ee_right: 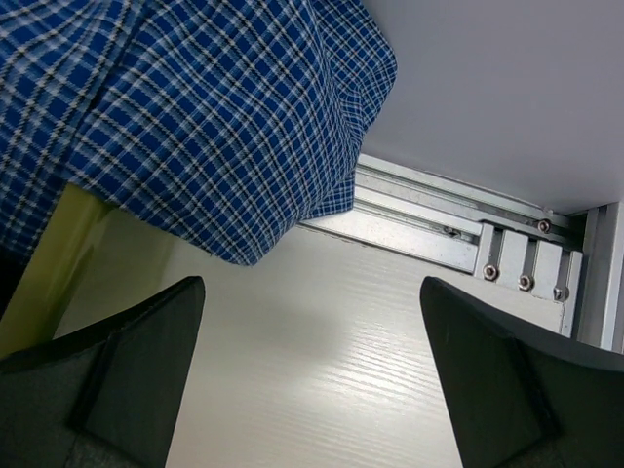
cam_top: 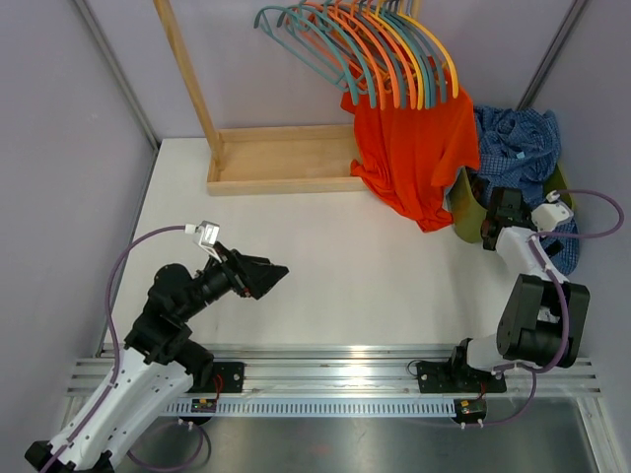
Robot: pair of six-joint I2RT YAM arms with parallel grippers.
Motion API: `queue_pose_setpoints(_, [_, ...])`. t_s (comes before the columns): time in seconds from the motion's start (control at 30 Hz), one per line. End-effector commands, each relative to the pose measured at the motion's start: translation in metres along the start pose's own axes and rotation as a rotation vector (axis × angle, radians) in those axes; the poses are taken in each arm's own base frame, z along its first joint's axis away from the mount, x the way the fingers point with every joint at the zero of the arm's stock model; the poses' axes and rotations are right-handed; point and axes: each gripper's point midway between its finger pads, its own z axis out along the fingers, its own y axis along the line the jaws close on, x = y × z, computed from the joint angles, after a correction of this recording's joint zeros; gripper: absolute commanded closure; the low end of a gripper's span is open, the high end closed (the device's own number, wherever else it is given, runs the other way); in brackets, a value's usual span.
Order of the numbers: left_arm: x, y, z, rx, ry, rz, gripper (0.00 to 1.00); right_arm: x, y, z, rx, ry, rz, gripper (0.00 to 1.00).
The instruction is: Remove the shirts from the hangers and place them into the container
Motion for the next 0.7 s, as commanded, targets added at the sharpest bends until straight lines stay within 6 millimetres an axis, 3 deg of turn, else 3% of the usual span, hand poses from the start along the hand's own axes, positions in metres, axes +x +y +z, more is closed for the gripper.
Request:
queue_pose_setpoints(0.0, [-0.004, -0.010, -0.006, 0.040, -0.021, 0.034, 0.01, -0.027, 0.022, 0.011, 0.024, -0.077, 0.096, 0.01])
queue_pose_setpoints(0.27, [-0.006, -0.006, -0.023, -0.003, -0.045, 0.077, 0.01, -0.047, 0.028, 0.036, 0.129, -0.141, 0.187, 0.00])
queue_pose_setpoints(0.33, [-0.006, -0.006, -0.025, -0.008, -0.053, 0.079, 0.01, -0.043, 0.029, 0.048, 0.147, -0.108, 0.199, 0.01])
queue_pose_setpoints(0.47, [-0.005, -0.004, -0.030, -0.022, -0.061, 0.084, 0.01, -0.061, 0.034, 0.061, 0.174, -0.100, 0.218, 0.03])
queue_pose_setpoints(0.53, [-0.004, -0.002, -0.032, -0.029, -0.062, 0.084, 0.01, -0.064, 0.029, 0.067, 0.196, -0.091, 0.236, 0.27])
queue_pose_setpoints(0.57, [-0.005, -0.002, -0.033, -0.031, -0.063, 0.084, 0.01, -0.070, 0.029, 0.068, 0.197, -0.092, 0.267, 0.49])
queue_pose_setpoints(0.6, [-0.005, -0.003, -0.033, -0.031, -0.063, 0.084, 0.01, -0.067, 0.027, 0.068, 0.200, -0.069, 0.268, 0.81])
queue_pose_setpoints(0.63, [-0.004, -0.002, -0.034, -0.031, -0.061, 0.082, 0.01, -0.069, 0.027, 0.069, 0.200, -0.066, 0.292, 0.96])
queue_pose_setpoints(0.67, [-0.004, -0.002, -0.034, -0.032, -0.064, 0.082, 0.01, -0.070, 0.030, 0.068, 0.186, -0.063, 0.292, 1.00])
